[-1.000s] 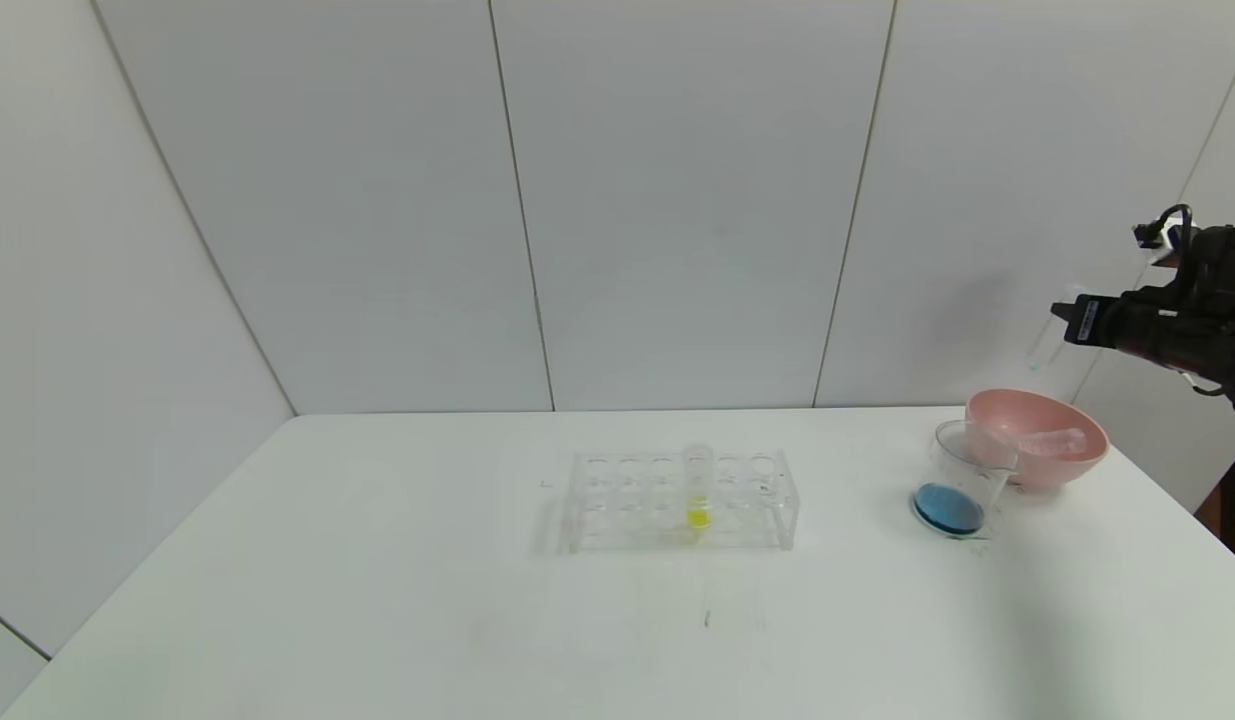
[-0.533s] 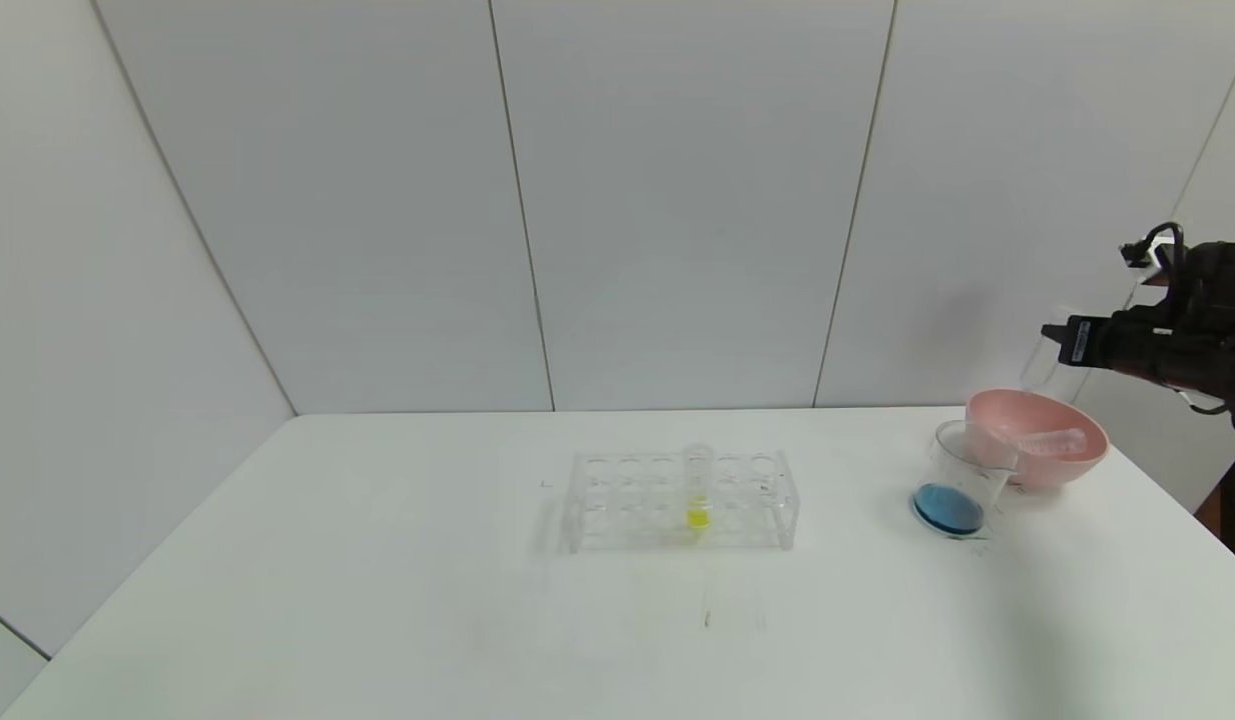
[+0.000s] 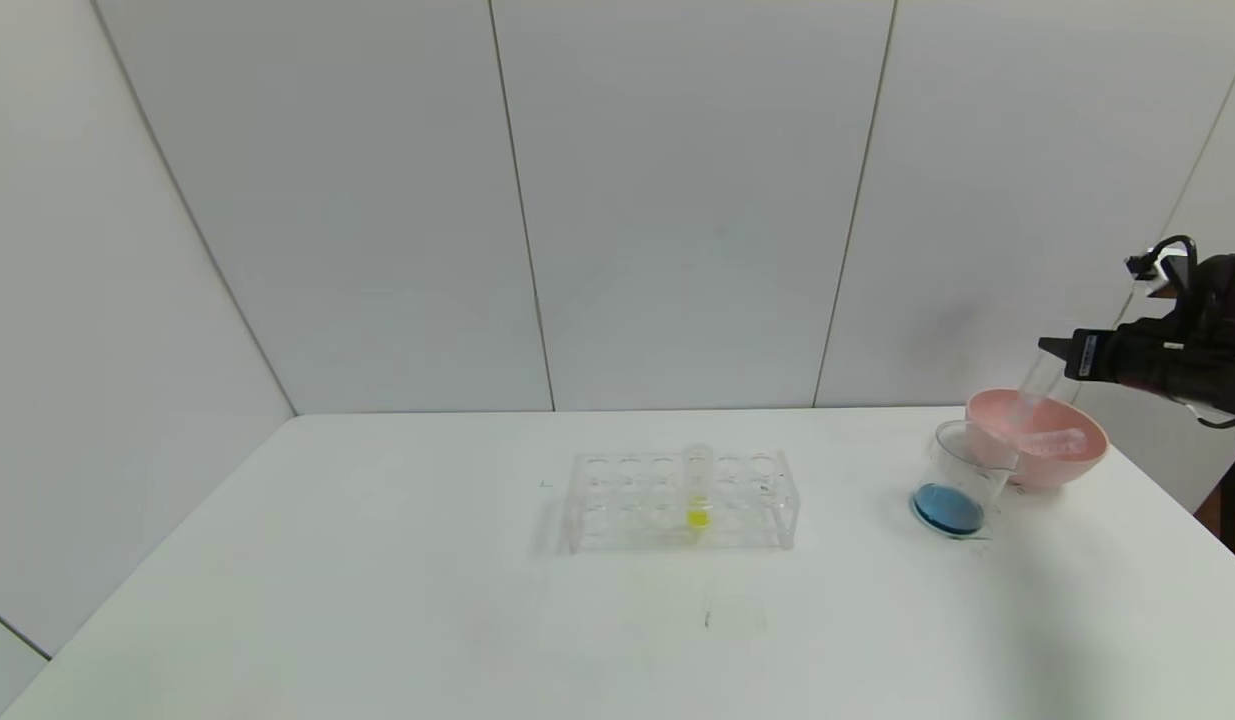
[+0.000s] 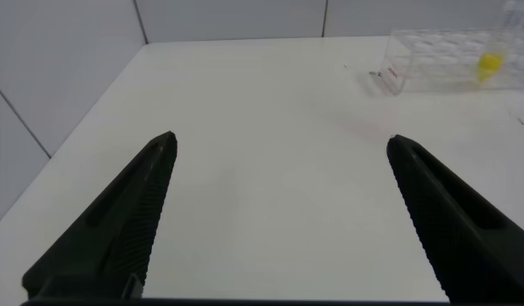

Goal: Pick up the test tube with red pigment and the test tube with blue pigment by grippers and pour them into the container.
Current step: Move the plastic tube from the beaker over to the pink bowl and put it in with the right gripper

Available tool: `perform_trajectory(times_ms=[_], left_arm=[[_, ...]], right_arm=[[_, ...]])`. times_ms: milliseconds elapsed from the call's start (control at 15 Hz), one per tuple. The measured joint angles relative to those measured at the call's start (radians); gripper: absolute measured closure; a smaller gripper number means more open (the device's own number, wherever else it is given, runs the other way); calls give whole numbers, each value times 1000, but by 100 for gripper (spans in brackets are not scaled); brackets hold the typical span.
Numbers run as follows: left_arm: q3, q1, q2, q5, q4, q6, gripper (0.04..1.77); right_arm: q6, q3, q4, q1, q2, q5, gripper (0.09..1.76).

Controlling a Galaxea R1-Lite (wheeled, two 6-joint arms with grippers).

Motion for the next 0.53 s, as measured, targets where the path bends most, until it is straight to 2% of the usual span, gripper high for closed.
perform_trajectory(times_ms=[267, 533], left_arm=[[0, 0, 0, 0, 0, 0, 5], [0, 0, 0, 0, 0, 0, 5]], right_arm=[[-1, 14, -27, 0, -2, 5, 69], [2, 54, -117, -6, -6, 6, 47]])
